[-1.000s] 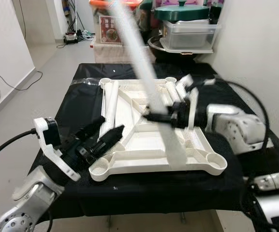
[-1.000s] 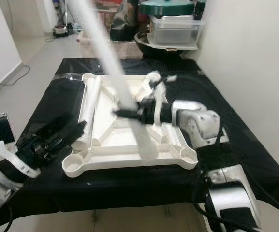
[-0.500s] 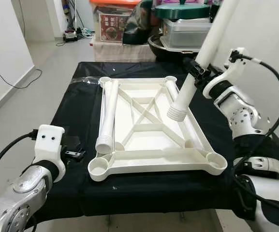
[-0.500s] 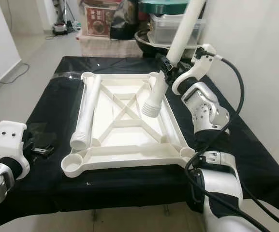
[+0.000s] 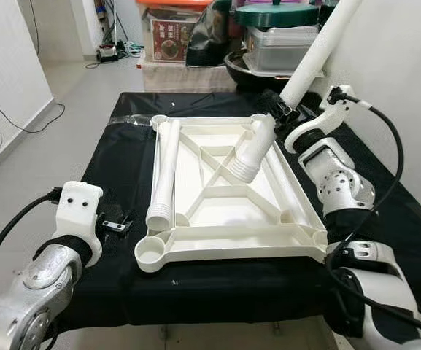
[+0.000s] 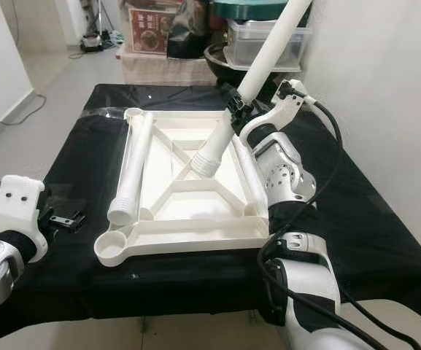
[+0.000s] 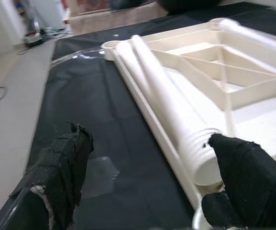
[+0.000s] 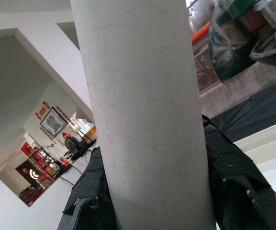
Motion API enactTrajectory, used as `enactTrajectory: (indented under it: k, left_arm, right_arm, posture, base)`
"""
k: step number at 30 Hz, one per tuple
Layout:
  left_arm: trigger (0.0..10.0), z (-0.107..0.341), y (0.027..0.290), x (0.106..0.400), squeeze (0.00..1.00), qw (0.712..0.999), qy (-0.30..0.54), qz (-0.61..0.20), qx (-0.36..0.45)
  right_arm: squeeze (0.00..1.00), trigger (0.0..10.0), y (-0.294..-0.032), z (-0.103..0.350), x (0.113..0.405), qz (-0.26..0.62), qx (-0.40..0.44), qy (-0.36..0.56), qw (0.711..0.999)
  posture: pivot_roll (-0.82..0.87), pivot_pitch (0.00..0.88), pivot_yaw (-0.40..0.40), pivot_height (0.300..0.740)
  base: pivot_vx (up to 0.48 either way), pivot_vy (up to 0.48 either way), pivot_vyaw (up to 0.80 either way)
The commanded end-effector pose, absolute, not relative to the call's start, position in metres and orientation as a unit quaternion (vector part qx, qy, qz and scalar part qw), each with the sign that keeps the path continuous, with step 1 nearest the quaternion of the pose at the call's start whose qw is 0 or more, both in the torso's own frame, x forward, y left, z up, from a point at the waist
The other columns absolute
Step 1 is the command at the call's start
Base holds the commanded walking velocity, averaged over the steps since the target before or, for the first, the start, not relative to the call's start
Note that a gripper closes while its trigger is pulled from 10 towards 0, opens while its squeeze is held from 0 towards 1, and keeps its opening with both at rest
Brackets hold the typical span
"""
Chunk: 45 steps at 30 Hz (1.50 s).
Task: Building children table
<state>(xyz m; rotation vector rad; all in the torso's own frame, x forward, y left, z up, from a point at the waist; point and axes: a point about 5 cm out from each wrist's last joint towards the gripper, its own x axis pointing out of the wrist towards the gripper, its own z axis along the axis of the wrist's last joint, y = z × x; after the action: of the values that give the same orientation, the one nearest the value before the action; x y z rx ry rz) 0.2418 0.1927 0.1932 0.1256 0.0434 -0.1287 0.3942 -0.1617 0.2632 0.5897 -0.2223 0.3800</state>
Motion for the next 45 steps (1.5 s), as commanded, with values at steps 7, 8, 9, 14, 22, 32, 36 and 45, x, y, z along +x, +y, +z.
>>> enactTrajectory:
  k: [7, 8, 9, 14, 22, 32, 36, 45]
  left_arm:
    - [10.0, 0.196, 0.187, 0.236, 0.00, 0.992, -0.003, -0.123, 0.030]
    - [10.0, 0.196, 0.187, 0.236, 0.00, 0.992, -0.003, -0.123, 0.030]
    - [10.0, 0.195, 0.184, 0.232, 0.00, 0.989, -0.004, -0.148, 0.019]
    - [10.0, 0.191, 0.174, 0.222, 0.00, 0.979, 0.000, -0.203, 0.004]
    - [10.0, 0.194, 0.162, 0.211, 0.00, 0.959, -0.014, -0.279, -0.050]
    - [10.0, 0.192, 0.148, 0.204, 0.00, 0.937, -0.003, -0.346, -0.054]
    - [10.0, 0.190, 0.143, 0.198, 0.00, 0.924, 0.006, -0.380, -0.046]
    - [10.0, 0.182, 0.140, 0.181, 0.00, 0.889, 0.043, -0.456, -0.018]
  right_arm:
    - [0.00, 10.0, -0.161, 0.265, 0.392, 0.186, 0.294, -0.127, 0.929]
    - [0.00, 10.0, -0.161, 0.265, 0.392, 0.186, 0.294, -0.127, 0.929]
    - [0.00, 10.0, -0.161, 0.265, 0.392, 0.188, 0.294, -0.130, 0.928]
    - [0.00, 10.0, -0.159, 0.272, 0.390, 0.217, 0.334, -0.142, 0.906]
    - [0.00, 10.0, -0.139, 0.316, 0.339, 0.535, 0.370, -0.209, 0.730]
    - [0.00, 10.0, -0.110, 0.308, 0.300, 0.720, 0.230, -0.148, 0.638]
    - [0.00, 10.0, -0.106, 0.304, 0.302, 0.730, 0.208, -0.139, 0.636]
    - [0.00, 10.0, -0.107, 0.303, 0.299, 0.745, 0.208, -0.120, 0.623]
  posture:
    - [0.10, 0.000, -0.062, 0.740]
    - [0.10, 0.000, -0.062, 0.740]
    - [0.10, 0.000, -0.062, 0.740]
    - [0.10, 0.000, -0.066, 0.740]
    - [0.10, 0.000, -0.064, 0.740]
    - [0.11, 0.000, -0.076, 0.740]
    - [0.11, 0.000, -0.076, 0.740]
    - [0.12, 0.000, -0.073, 0.740]
  base:
    - [0.000, 0.000, 0.00]
    - [0.000, 0.000, 0.00]
    - [0.000, 0.000, 0.00]
    - [0.000, 0.000, 0.00]
    - [0.000, 0.000, 0.00]
    - [0.000, 0.000, 0.00]
    - [0.000, 0.000, 0.00]
    - [0.000, 0.000, 0.00]
